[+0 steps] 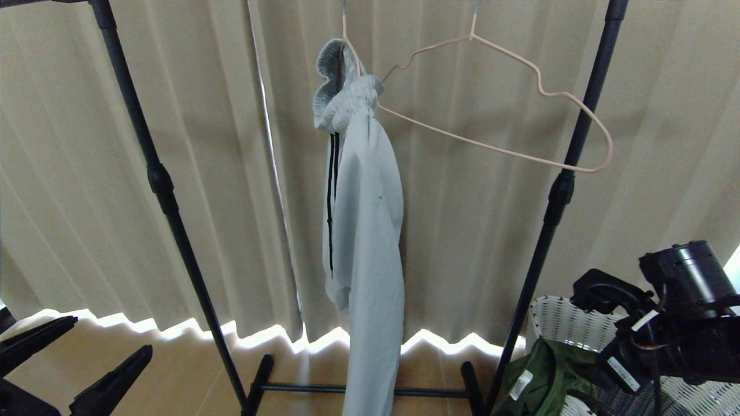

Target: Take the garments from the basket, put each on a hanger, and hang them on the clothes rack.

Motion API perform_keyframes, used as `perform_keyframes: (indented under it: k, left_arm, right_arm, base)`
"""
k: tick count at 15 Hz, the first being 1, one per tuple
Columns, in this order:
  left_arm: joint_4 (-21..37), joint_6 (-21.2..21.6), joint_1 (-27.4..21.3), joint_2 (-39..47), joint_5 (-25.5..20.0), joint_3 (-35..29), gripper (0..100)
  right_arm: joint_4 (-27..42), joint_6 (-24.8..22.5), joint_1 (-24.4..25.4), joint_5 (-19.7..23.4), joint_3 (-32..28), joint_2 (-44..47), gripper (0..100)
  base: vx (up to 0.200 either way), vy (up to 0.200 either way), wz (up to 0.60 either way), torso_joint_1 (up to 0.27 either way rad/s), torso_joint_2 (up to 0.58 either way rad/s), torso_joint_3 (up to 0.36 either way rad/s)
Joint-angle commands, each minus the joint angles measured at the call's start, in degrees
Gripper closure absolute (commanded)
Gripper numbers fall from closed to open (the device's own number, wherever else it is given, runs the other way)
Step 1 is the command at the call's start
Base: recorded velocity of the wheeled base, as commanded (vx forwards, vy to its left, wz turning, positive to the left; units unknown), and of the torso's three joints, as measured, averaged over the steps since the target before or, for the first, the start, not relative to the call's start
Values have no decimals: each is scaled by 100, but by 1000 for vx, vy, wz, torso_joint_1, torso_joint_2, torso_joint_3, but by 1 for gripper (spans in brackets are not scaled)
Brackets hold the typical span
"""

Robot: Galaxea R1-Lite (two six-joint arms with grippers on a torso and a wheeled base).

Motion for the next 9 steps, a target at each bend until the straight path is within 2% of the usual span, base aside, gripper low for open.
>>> perform_keyframes:
  k: [1, 3, 7, 9]
  left_arm:
    - [-5, 1, -20, -21, 1, 4, 0]
    - [-5, 1, -38, -30, 1, 13, 0]
    - [-5, 1, -38, -30, 1, 4, 0]
    - [-5, 10, -47, -30, 1, 13, 0]
  right_arm:
    - [-577, -4, 55, -471, -79, 1209, 0]
    - [-999, -4, 55, -682, -202, 1781, 0]
    - [-1007, -4, 55, -761, -518, 2273, 0]
    - [-1016, 5, 19, -999, -738, 2589, 0]
  base:
    - [0, 0, 0, 0, 0, 0]
    - [0, 0, 0, 0, 0, 0]
    - [0, 0, 0, 0, 0, 0]
    - [0, 0, 0, 0, 0, 0]
